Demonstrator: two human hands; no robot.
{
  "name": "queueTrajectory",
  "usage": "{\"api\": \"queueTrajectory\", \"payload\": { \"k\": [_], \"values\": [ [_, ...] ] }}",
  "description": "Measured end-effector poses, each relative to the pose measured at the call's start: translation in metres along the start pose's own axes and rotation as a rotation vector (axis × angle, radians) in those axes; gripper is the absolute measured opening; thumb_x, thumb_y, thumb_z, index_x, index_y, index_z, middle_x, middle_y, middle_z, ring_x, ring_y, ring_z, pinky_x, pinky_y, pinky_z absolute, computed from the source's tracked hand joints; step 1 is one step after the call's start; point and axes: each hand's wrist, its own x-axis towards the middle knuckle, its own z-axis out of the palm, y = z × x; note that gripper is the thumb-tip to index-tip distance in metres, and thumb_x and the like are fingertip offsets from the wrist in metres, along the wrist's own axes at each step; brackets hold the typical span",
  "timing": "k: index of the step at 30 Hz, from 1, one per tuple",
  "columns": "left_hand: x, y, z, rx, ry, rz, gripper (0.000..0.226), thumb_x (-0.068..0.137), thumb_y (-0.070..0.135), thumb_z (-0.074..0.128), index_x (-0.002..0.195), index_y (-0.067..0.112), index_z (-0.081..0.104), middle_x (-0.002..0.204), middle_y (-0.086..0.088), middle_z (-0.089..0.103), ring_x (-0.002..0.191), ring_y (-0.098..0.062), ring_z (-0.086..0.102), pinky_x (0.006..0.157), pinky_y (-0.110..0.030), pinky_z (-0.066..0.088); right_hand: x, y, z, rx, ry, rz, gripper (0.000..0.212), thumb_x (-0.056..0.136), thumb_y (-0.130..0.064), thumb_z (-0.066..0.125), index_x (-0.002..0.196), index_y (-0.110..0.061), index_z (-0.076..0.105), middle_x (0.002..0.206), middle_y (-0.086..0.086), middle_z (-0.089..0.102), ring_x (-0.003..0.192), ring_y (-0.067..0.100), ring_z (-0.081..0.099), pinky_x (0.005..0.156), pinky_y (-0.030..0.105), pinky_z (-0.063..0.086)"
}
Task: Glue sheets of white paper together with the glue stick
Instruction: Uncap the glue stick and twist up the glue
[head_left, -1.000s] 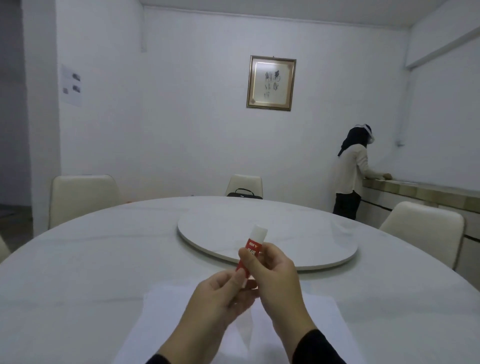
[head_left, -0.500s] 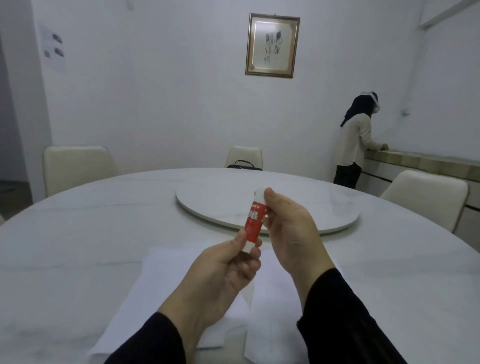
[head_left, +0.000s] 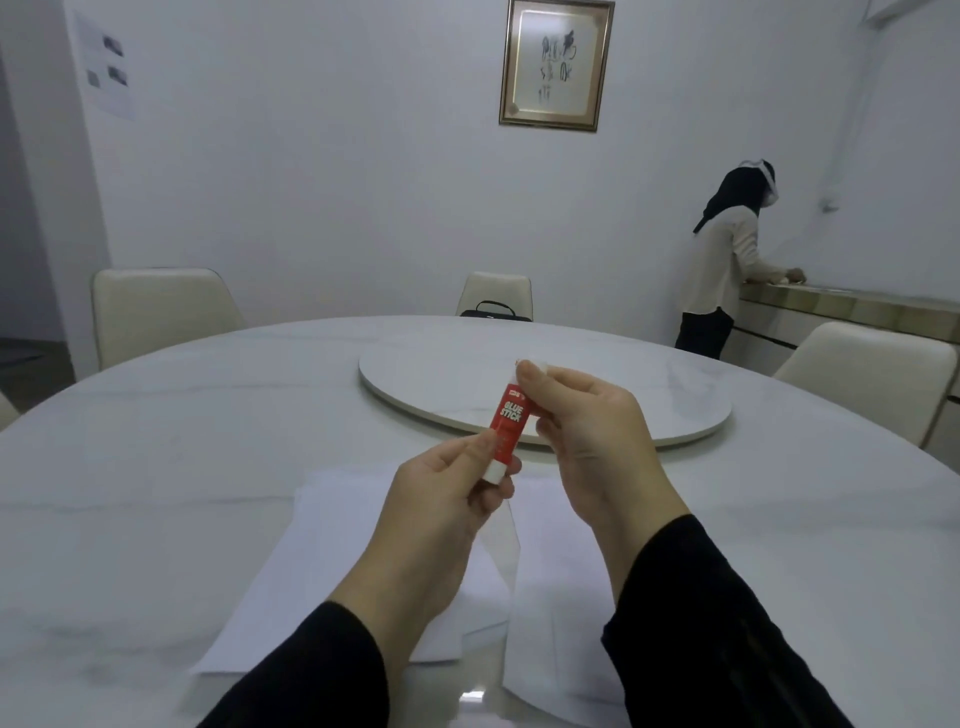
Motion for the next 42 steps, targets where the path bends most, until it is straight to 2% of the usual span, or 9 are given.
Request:
{"api": "queueTrajectory", "payload": {
  "k": [3, 7, 10, 14, 20, 24, 32, 37, 42],
  "values": [
    [-0.002, 0.001, 0.001, -0.070, -0.014, -0.027, 0.033, 0.080, 0.032, 0.062, 0.091, 0.003, 0.071, 0.072, -0.009, 0.067, 0.056, -0.012, 0.056, 0.054, -0.018, 0.048, -0.001, -0.001, 0.000, 0.001, 0.016, -0.009, 0.014, 0.074, -0.024, 0.077, 0.077, -0.012, 0.070, 0.068, -0.004, 0.066, 0.069, 0.012, 0.062, 0.078, 0.030, 0.044],
    [0.000, -0.006, 0.001, 0.239, 0.102, 0.139, 0.018, 0.085, 0.029, 0.062, 0.084, 0.018, 0.075, 0.075, -0.002, 0.072, 0.063, -0.010, 0.062, 0.062, -0.020, 0.050, 0.001, 0.001, 0.001, -0.003, 0.077, 0.013, 0.024, 0.067, -0.028, 0.082, 0.070, -0.008, 0.068, 0.060, -0.002, 0.061, 0.065, 0.016, 0.059, 0.079, 0.031, 0.048],
    [0.000, 0.000, -0.002, 0.009, -0.068, 0.009, 0.022, 0.079, 0.027, 0.063, 0.078, 0.011, 0.077, 0.074, -0.007, 0.068, 0.058, -0.011, 0.056, 0.057, -0.019, 0.049, 0.003, 0.000, -0.005, 0.074, -0.071, 0.033, 0.029, 0.067, -0.029, 0.078, 0.083, -0.005, 0.072, 0.070, -0.001, 0.068, 0.073, 0.014, 0.062, 0.086, 0.034, 0.047],
    [-0.002, 0.004, -0.002, -0.227, -0.271, -0.145, 0.026, 0.083, 0.025, 0.059, 0.086, 0.004, 0.075, 0.077, -0.011, 0.065, 0.059, -0.013, 0.056, 0.053, -0.018, 0.048, 0.000, -0.002, -0.011, 0.345, -0.323, -0.005, 0.032, 0.070, -0.032, 0.066, 0.092, -0.009, 0.074, 0.082, 0.002, 0.074, 0.075, 0.010, 0.067, 0.074, 0.026, 0.054],
    [-0.002, 0.000, 0.002, 0.169, 0.061, 0.152, 0.022, 0.080, 0.036, 0.062, 0.088, 0.019, 0.074, 0.081, -0.002, 0.074, 0.064, -0.009, 0.064, 0.062, -0.016, 0.052, -0.001, 0.007, 0.003, 0.049, 0.000, -0.045, 0.043, 0.059, -0.044, 0.078, 0.077, -0.006, 0.067, 0.068, 0.003, 0.065, 0.073, 0.021, 0.060, 0.084, 0.040, 0.050],
    [-0.001, -0.004, 0.002, 0.329, 0.111, 0.242, 0.015, 0.083, 0.034, 0.065, 0.087, 0.023, 0.073, 0.076, 0.002, 0.073, 0.061, -0.006, 0.061, 0.060, -0.015, 0.050, -0.001, 0.008, 0.006, -0.023, 0.024, -0.022, 0.031, 0.074, -0.037, 0.075, 0.072, -0.007, 0.066, 0.058, -0.001, 0.059, 0.067, 0.017, 0.057, 0.081, 0.036, 0.048],
    [0.002, 0.004, -0.004, -0.386, -0.277, -0.229, 0.037, 0.087, 0.033, 0.054, 0.093, 0.000, 0.070, 0.070, -0.006, 0.057, 0.053, -0.010, 0.046, 0.047, -0.016, 0.037, 0.000, 0.005, -0.001, 0.289, -0.239, 0.043, 0.035, 0.070, -0.037, 0.066, 0.083, -0.006, 0.073, 0.074, 0.001, 0.071, 0.057, 0.009, 0.060, 0.056, 0.023, 0.049],
    [0.002, -0.007, 0.001, 0.117, 0.066, 0.074, 0.024, 0.088, 0.032, 0.058, 0.093, 0.013, 0.072, 0.076, -0.004, 0.069, 0.058, -0.008, 0.054, 0.060, -0.020, 0.046, 0.000, 0.009, 0.004, -0.015, -0.022, -0.035, 0.030, 0.076, -0.036, 0.073, 0.073, -0.008, 0.062, 0.061, -0.002, 0.053, 0.066, 0.016, 0.052, 0.077, 0.034, 0.050],
    [0.002, -0.011, 0.001, 0.403, 0.117, 0.182, 0.023, 0.088, 0.039, 0.057, 0.086, 0.021, 0.071, 0.066, 0.009, 0.064, 0.061, -0.006, 0.053, 0.064, -0.021, 0.048, -0.002, 0.007, 0.010, -0.096, -0.001, -0.024, 0.033, 0.079, -0.027, 0.073, 0.068, 0.002, 0.063, 0.063, 0.005, 0.051, 0.064, 0.019, 0.052, 0.072, 0.034, 0.050]
  ]
}}
